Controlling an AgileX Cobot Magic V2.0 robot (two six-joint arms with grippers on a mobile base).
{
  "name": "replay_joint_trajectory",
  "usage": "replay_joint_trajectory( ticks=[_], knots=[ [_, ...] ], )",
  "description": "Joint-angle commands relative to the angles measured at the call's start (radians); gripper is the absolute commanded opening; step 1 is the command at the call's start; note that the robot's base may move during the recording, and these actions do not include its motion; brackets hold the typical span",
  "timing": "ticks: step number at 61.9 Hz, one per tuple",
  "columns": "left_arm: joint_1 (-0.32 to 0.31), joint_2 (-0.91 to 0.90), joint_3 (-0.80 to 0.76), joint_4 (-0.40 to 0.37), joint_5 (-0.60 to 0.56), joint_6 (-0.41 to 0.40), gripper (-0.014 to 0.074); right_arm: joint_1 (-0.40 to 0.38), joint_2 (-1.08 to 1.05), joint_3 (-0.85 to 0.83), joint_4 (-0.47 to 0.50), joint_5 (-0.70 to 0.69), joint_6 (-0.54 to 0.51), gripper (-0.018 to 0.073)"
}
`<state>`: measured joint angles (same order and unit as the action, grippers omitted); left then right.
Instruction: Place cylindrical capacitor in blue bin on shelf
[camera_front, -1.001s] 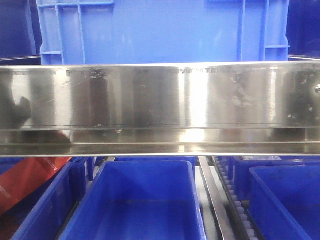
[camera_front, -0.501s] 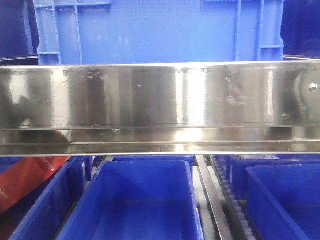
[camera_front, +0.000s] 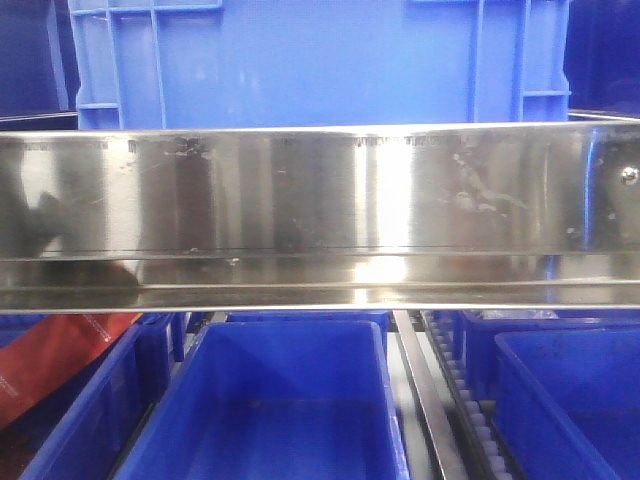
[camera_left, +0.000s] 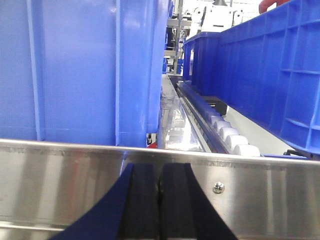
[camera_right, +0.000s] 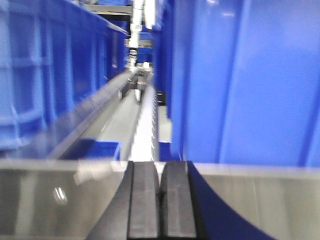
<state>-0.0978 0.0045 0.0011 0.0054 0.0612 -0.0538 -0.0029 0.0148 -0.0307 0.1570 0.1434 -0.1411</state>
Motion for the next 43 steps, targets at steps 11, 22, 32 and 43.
replay_joint_trajectory(
  ticks=[11,22,32,43],
  knots=[
    [0.003,-0.005,-0.001,-0.005,-0.027,0.001,-0.0111,-0.013,-0.015,0.031,-0.010,-0.002,0.004,-0.0162],
    [0.005,-0.005,-0.001,-0.005,-0.027,0.001,-0.0111,-0.013,-0.015,0.031,-0.010,-0.032,0.004,-0.0162],
    [0.005,-0.005,-0.001,-0.005,-0.027,0.001,-0.0111,-0.013,-0.015,0.031,-0.010,-0.048,0.004,-0.0162],
    [0.005,-0.005,-0.001,-0.005,-0.027,0.001,-0.0111,-0.013,-0.015,0.031,-0.010,-0.048,0.004,-0.0162]
  ],
)
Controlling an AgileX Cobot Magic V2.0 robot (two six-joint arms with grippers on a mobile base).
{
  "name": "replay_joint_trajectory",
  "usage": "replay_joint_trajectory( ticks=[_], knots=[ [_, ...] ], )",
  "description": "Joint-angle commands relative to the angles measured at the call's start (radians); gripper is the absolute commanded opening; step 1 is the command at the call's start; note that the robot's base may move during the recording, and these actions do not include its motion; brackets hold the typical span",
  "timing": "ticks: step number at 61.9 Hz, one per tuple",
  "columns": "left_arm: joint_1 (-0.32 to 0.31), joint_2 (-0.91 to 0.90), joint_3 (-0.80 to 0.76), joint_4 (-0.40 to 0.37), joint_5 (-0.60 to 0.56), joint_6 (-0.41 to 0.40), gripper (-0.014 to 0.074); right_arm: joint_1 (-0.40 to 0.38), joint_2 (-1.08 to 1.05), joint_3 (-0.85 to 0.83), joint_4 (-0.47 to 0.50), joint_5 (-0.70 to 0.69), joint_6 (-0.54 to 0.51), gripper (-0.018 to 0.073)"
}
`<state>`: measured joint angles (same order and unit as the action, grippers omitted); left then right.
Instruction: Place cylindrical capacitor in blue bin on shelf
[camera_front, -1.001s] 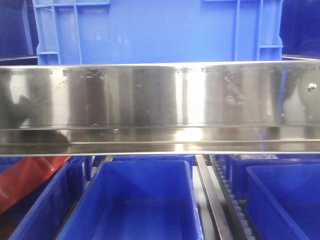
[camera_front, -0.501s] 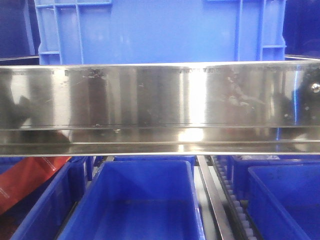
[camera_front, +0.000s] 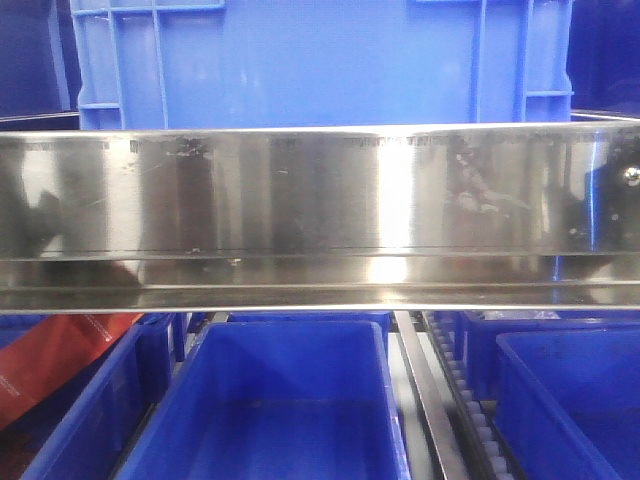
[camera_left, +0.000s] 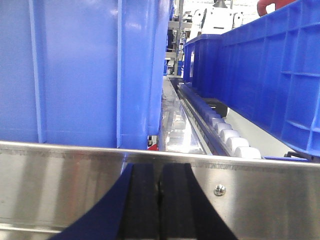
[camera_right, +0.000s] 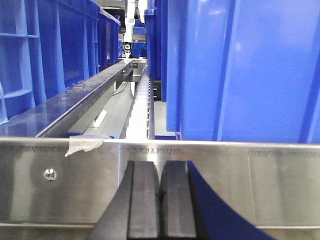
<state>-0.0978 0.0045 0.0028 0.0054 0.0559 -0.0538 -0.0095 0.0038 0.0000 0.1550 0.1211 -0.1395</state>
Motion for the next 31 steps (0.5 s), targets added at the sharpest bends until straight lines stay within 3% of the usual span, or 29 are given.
replay_joint_trajectory(
  ticks=[1,31],
  knots=[
    [0.005,-0.005,-0.003,-0.005,-0.022,0.001,-0.0111,-0.006,-0.004,0.000,-0.008,-0.026,0.003,-0.0162],
    [0.005,-0.005,-0.003,-0.005,-0.022,0.001,-0.0111,-0.006,-0.004,0.000,-0.008,-0.026,0.003,-0.0162]
  ],
)
